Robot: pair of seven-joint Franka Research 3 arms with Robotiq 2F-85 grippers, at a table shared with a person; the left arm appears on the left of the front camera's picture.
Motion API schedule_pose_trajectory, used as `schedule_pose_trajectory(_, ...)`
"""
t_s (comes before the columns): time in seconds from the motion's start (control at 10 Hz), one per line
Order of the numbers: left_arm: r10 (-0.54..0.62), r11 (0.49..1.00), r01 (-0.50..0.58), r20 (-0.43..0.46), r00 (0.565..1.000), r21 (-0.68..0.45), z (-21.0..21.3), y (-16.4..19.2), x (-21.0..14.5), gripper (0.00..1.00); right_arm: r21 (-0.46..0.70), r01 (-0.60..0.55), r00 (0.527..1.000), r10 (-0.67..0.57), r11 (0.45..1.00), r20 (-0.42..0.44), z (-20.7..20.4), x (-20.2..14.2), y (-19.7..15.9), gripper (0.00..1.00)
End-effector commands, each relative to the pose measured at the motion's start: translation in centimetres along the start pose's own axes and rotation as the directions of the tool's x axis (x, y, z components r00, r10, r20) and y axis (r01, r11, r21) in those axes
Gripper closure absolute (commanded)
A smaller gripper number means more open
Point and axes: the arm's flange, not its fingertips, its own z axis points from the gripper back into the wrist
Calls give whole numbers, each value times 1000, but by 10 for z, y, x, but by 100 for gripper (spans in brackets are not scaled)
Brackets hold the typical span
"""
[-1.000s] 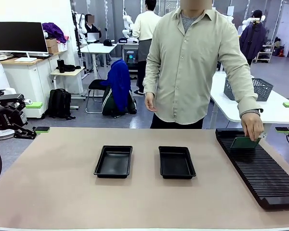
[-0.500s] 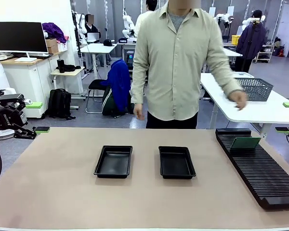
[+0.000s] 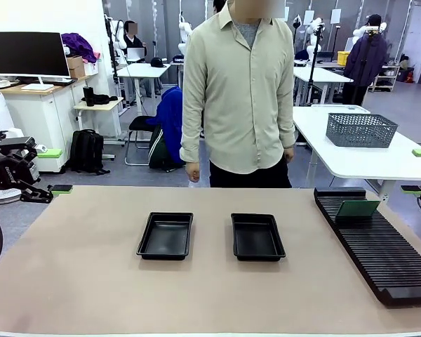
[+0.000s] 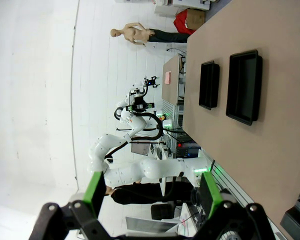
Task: Inspect and transfer BCBs to ESD trays.
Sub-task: Pick up the Blank PCB from the PCB Rack and place it in the left ESD tray.
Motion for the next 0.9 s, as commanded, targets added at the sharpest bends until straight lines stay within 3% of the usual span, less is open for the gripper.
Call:
schedule_pose_trajectory(0.0,-1,1000,1,4,1000,6,0,0,-1,0,-40,-50,998,49,998,-26,10,1,13,0)
schedule_pose_trajectory(0.2,-1,1000,1,4,1000,6,0,0,-1,0,-183,-184,980,167,966,-106,21,7,47,0)
schedule_pose_trajectory(0.5,-1,1000,1,4,1000,6,0,0,-1,0,-304,-341,934,283,890,-218,26,25,91,0)
schedule_pose_trajectory(0.6,-1,1000,1,4,1000,6,0,0,-1,0,-337,-400,910,325,852,-258,28,33,105,0)
schedule_pose_trajectory(0.8,-1,1000,1,4,1000,6,0,0,-1,0,-401,-587,802,436,703,-409,27,47,140,0)
